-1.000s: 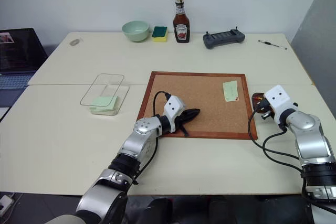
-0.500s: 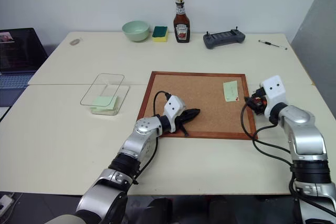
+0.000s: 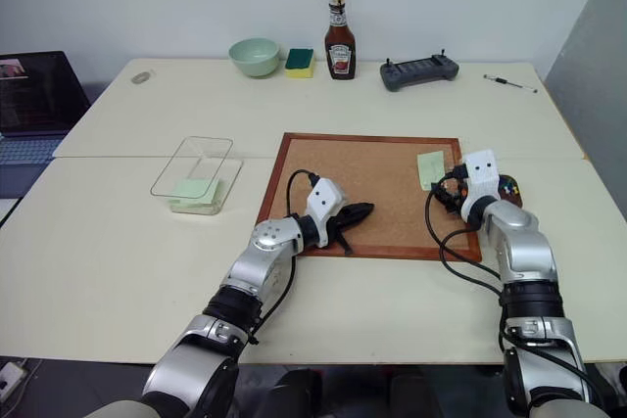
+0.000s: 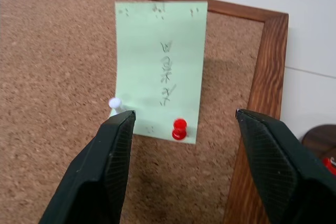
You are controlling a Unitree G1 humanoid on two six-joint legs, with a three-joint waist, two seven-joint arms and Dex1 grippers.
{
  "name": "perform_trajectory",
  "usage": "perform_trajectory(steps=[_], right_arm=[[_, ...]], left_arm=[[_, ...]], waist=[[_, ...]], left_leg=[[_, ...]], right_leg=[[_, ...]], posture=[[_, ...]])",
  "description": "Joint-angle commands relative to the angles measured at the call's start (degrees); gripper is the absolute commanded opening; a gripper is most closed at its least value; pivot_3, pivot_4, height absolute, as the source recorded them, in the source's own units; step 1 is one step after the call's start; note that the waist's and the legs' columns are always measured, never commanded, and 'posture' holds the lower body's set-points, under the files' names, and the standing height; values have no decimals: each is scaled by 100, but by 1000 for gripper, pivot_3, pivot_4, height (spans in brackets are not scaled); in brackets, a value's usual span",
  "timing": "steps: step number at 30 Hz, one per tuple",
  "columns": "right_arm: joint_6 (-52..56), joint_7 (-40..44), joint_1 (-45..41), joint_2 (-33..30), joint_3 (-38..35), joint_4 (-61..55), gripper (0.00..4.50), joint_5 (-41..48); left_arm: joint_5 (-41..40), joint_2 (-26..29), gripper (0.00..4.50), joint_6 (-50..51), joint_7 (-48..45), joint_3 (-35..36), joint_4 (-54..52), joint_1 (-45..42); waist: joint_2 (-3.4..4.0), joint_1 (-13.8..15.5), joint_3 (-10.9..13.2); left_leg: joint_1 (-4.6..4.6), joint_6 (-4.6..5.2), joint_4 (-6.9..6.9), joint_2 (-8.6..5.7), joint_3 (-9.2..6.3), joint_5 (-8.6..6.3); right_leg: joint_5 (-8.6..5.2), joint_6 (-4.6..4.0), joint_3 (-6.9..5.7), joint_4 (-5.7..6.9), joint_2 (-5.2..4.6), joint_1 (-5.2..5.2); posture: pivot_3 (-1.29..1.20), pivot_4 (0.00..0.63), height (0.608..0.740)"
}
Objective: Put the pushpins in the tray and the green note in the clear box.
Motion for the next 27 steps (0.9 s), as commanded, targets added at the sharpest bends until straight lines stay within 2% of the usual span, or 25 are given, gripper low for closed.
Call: perform_trajectory(steps=[1,11,17,27], right_arm=[[-221,-24,-146,-10,-20,-38,2212,-1],[-205,22,-166,19,4,-60,70,47],[-96,33,-181,22,-96,-238,10,204],[29,-39,203,195,-301,-1275,10,632]], left_arm=[[-8,-27,0,110,-90,-92,-13,108],[3,-13,0,143,-80,-103,-49,127],[35,10,0,143,-68,-116,-41,137],[114,79,0,187,-99,-180,-22,171]], waist=[[0,-9,0],[0,-15,0],[0,-16,0],[1,-15,-1]], left_leg=[[0,0,0,0,0,0],[0,0,0,0,-1,0],[0,0,0,0,-1,0],[0,0,-1,2,-3,0]], right_leg=[[0,0,0,0,0,0],[0,0,-1,0,0,0],[0,0,0,0,0,0],[0,0,-1,1,1,-1]], posture=[[0,150,740],[0,150,740],[0,150,740],[0,150,740]])
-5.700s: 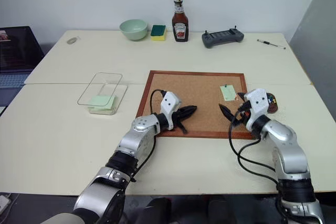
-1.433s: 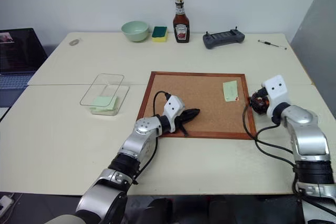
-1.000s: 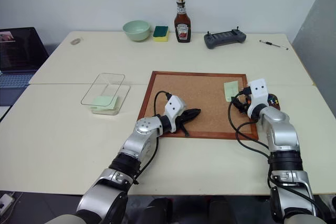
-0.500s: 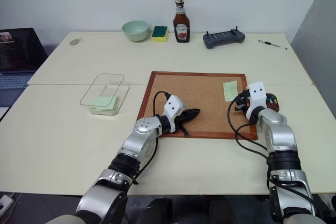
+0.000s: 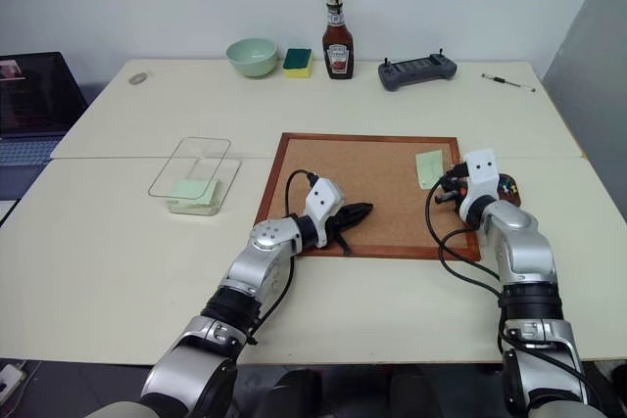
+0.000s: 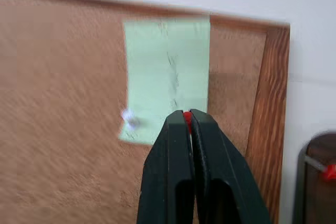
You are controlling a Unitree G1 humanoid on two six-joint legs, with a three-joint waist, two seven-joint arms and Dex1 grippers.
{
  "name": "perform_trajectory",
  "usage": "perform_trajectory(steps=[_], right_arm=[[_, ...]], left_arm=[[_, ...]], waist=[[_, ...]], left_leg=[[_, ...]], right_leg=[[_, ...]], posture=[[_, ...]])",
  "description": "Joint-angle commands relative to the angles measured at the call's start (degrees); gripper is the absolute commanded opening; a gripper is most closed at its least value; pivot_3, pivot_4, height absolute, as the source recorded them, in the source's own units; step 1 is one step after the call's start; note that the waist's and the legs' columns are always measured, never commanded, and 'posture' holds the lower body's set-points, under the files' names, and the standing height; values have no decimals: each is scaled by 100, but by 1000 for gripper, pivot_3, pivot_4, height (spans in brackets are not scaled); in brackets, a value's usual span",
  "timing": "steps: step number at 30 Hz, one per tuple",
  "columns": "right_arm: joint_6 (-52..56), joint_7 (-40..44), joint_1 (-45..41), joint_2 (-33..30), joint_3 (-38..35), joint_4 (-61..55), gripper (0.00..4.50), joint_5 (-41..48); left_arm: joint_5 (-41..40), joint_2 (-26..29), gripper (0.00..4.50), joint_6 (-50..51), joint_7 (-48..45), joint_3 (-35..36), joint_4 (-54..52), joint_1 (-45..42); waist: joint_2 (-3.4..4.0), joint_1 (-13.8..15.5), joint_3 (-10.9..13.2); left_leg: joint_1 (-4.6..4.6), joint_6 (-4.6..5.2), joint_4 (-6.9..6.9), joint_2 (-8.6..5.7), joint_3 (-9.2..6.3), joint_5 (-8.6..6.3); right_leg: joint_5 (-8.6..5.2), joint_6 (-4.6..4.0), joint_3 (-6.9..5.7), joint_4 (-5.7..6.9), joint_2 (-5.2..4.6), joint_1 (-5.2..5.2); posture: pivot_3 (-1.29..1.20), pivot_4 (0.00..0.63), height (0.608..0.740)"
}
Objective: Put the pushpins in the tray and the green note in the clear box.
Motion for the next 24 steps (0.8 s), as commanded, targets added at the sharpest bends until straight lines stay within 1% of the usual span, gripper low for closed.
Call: perform_trajectory(steps=[1,4,6,10,12,14,19,24], right_arm=[[-2,-49,119,94,-126,-566,10,224],[44,-93,168,92,-151,-711,10,262],[31,-141,186,-26,-199,-779,10,199],[-132,-231,261,-534,-100,-729,10,-270],[-449,-167,384,-907,47,-684,10,-631],[-603,-147,471,-1149,141,-644,10,-853],[-666,-155,637,-1412,286,-509,10,-1193],[-440,-59,710,-1489,364,-462,10,-1296]], left_arm=[[95,26,0,105,-102,-173,76,134],[104,33,0,110,-114,-189,62,146],[105,40,0,116,-121,-196,39,162],[102,61,0,121,-134,-205,3,189],[95,68,0,123,-133,-211,-7,192],[82,74,0,123,-131,-216,-7,185],[70,73,0,121,-143,-233,-14,187],[70,59,0,131,-148,-237,-21,179]], waist=[[0,0,0],[0,0,0],[0,0,0],[0,4,0],[0,5,0],[0,7,0],[0,-40,0],[0,-31,0]], left_leg=[[1,0,0,0,0,0],[0,0,0,0,0,0],[0,0,0,0,0,0],[0,0,0,-1,1,0],[0,0,-1,-2,1,0],[0,1,-3,-1,1,0],[4,1,-4,4,5,0],[2,0,-3,0,4,0]], right_leg=[[0,0,-1,0,1,1],[0,0,0,0,1,1],[0,0,0,0,1,0],[0,0,0,0,1,0],[0,0,0,-1,0,0],[0,0,-1,-2,1,0],[-1,1,1,-2,2,1],[-1,1,1,-2,1,2]], posture=[[0,150,740],[0,150,740],[0,150,740],[0,150,740],[0,150,740],[0,150,740],[0,150,740],[0,150,740]])
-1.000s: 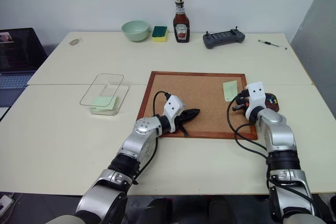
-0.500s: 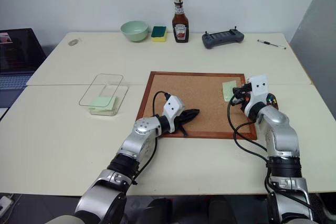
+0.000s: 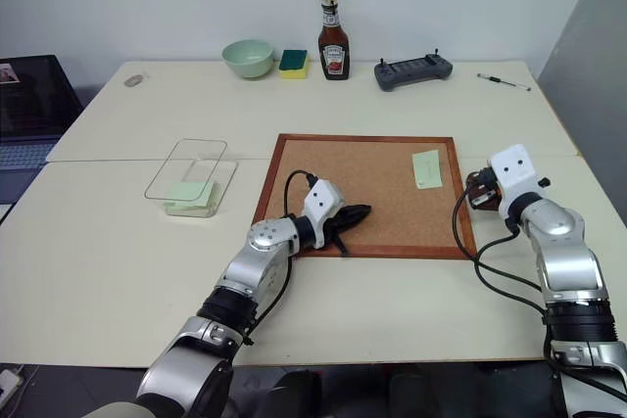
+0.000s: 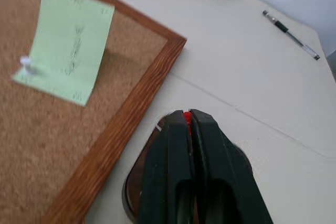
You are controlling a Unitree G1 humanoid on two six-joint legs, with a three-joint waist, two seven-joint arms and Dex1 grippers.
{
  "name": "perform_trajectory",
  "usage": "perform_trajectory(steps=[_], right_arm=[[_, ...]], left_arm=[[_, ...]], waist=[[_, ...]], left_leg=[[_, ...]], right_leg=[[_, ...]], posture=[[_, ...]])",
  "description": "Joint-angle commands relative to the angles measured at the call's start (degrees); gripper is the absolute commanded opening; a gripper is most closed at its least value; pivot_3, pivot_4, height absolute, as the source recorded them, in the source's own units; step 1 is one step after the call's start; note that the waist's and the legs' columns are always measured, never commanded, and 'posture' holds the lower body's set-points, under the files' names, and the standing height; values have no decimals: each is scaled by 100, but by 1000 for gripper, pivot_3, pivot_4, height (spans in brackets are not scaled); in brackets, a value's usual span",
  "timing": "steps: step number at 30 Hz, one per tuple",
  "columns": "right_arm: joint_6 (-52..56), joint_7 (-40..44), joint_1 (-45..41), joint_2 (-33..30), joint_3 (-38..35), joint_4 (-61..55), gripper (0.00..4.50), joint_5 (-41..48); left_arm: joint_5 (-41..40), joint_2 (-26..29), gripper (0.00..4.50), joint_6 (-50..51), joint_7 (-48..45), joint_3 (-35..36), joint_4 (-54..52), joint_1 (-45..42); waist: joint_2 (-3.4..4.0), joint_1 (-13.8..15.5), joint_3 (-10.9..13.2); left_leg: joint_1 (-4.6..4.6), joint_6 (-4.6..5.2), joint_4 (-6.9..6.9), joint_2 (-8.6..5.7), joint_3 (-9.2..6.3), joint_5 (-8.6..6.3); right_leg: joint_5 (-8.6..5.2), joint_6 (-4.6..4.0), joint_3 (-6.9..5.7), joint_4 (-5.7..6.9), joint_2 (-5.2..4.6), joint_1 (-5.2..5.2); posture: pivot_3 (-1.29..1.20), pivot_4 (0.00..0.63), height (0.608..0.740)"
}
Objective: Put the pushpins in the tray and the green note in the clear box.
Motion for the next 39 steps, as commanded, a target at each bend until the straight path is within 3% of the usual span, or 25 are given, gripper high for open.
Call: perform_trajectory(steps=[1,4,14,20,27,39], right_arm=[[114,94,16,-151,20,-87,10,-101],[194,86,34,-186,52,-30,10,-164],[307,67,32,-217,-69,-14,1992,-177],[434,297,-49,-112,-350,-354,3159,282],[453,671,56,374,-59,-724,3159,730],[236,433,-589,1291,215,280,3159,725]], left_arm=[[57,-25,0,123,-79,-148,68,151],[59,-27,0,123,-77,-142,77,146],[63,-52,0,96,-69,-132,141,121],[66,-72,0,63,-61,-127,200,96],[65,-104,0,29,-48,-118,252,72],[74,-104,0,24,-20,-105,229,83]], waist=[[0,1,0],[0,2,0],[0,3,0],[0,6,0],[0,1,0],[0,-5,-1]], left_leg=[[0,0,0,0,0,0],[0,0,0,0,0,0],[0,0,0,0,-1,0],[0,0,0,0,-1,0],[3,0,1,1,-2,0],[3,0,-1,-2,-4,0]], right_leg=[[0,0,0,0,0,0],[0,0,0,0,0,0],[0,0,0,-1,0,0],[0,0,0,-1,0,1],[0,0,-1,-1,1,7],[0,0,-2,0,-1,3]], posture=[[0,150,740],[0,150,740],[0,150,740],[0,150,740],[0,150,740],[0,150,740]])
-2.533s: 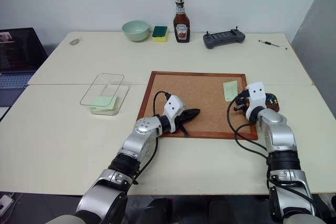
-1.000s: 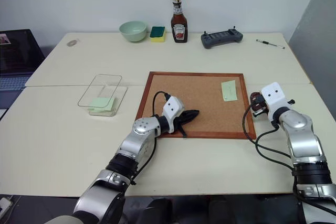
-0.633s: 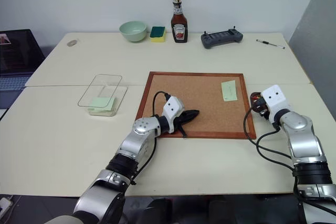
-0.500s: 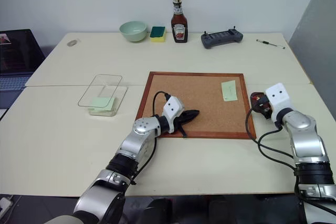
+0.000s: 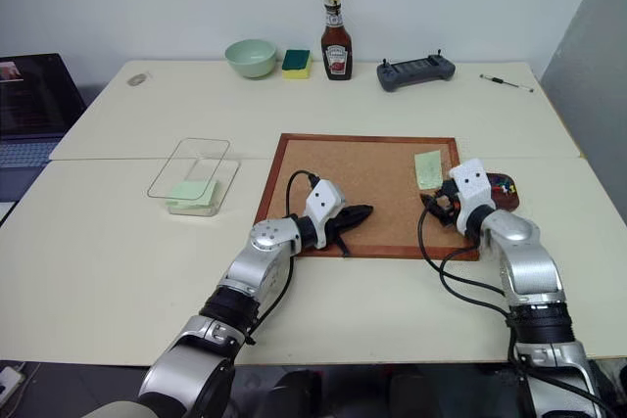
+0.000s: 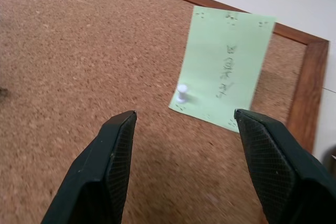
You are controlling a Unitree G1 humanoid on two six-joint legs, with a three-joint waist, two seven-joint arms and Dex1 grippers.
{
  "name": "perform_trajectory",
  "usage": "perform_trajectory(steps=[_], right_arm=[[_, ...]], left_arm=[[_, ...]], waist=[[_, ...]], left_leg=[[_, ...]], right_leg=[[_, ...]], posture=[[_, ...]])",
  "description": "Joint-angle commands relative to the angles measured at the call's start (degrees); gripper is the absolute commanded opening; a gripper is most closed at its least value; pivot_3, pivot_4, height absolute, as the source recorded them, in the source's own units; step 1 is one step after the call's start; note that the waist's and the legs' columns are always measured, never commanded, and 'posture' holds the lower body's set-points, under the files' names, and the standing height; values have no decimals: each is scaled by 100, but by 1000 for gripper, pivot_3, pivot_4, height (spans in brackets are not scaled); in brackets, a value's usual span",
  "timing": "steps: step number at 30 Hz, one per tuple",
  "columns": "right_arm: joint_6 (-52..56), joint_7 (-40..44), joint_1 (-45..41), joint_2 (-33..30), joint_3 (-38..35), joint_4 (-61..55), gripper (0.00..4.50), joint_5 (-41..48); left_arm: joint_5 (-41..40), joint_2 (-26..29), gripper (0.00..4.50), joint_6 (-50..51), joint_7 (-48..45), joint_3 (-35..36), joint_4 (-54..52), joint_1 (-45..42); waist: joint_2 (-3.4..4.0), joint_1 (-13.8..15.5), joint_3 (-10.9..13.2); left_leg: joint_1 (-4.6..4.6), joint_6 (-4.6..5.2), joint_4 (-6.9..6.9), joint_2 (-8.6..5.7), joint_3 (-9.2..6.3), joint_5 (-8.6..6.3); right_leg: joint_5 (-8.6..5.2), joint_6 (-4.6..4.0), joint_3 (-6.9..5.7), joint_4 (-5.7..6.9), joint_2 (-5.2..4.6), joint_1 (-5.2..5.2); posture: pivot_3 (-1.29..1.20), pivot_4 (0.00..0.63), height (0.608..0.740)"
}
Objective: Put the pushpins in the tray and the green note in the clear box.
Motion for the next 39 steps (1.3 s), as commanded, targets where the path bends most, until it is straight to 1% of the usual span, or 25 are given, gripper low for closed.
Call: perform_trajectory(steps=[1,7,9,10,11,14,18,20,23,30,39], right_arm=[[-256,-92,-363,174,-44,358,3159,40],[-480,-254,-727,394,-99,1038,3159,8],[-552,-331,-838,450,-109,1264,2786,-6],[-570,-356,-869,466,-112,1337,2716,-4],[-590,-370,-890,469,-101,1394,2416,-14],[-639,-404,-930,495,-114,1486,1949,2],[-664,-429,-966,520,-129,1530,1068,46],[-663,-437,-978,523,-159,1544,717,75],[-644,-415,-959,487,-190,1513,22,99],[-741,-317,-904,519,-260,1195,22,252],[-1017,-47,-871,424,-35,559,22,164]], left_arm=[[71,-29,0,69,-9,-109,143,118],[74,-23,0,82,-12,-115,120,123],[77,-20,0,84,-12,-120,104,132],[77,-19,0,85,-12,-121,98,135],[77,-17,0,87,-10,-122,90,140],[76,-15,0,92,-5,-120,75,152],[71,-16,0,102,-12,-125,56,169],[69,-18,0,103,-14,-127,50,174],[67,-16,0,102,-17,-127,43,180],[92,-29,0,57,64,-108,77,174],[-15,-100,0,200,254,64,141,53]], waist=[[0,-2,0],[0,-9,0],[0,-11,0],[1,-13,-1],[1,-13,-1],[1,-12,-1],[2,-18,-1],[2,-18,-1],[2,-17,-1],[2,-16,-1],[2,-13,-1]], left_leg=[[2,0,1,1,0,0],[2,0,1,1,-1,0],[2,0,1,1,-1,0],[2,0,1,1,-1,0],[2,0,1,1,0,0],[1,0,1,0,-1,0],[2,0,1,1,-1,0],[2,0,1,1,0,0],[2,0,1,1,-1,0],[1,0,1,0,-1,0],[1,0,1,0,-2,0]], right_leg=[[0,0,0,0,1,1],[0,0,0,0,1,1],[0,0,0,1,1,1],[0,0,0,1,1,0],[0,-1,0,2,1,-1],[0,-1,0,2,0,0],[0,-1,0,2,1,0],[0,-1,0,2,1,0],[0,-1,0,2,1,0],[0,-1,0,2,0,0],[0,0,-1,2,0,0]], posture=[[0,150,740],[0,150,740],[0,150,740],[0,150,740],[0,150,740],[0,150,740],[0,150,740],[0,150,740],[0,150,740],[0,150,740],[0,150,740]])
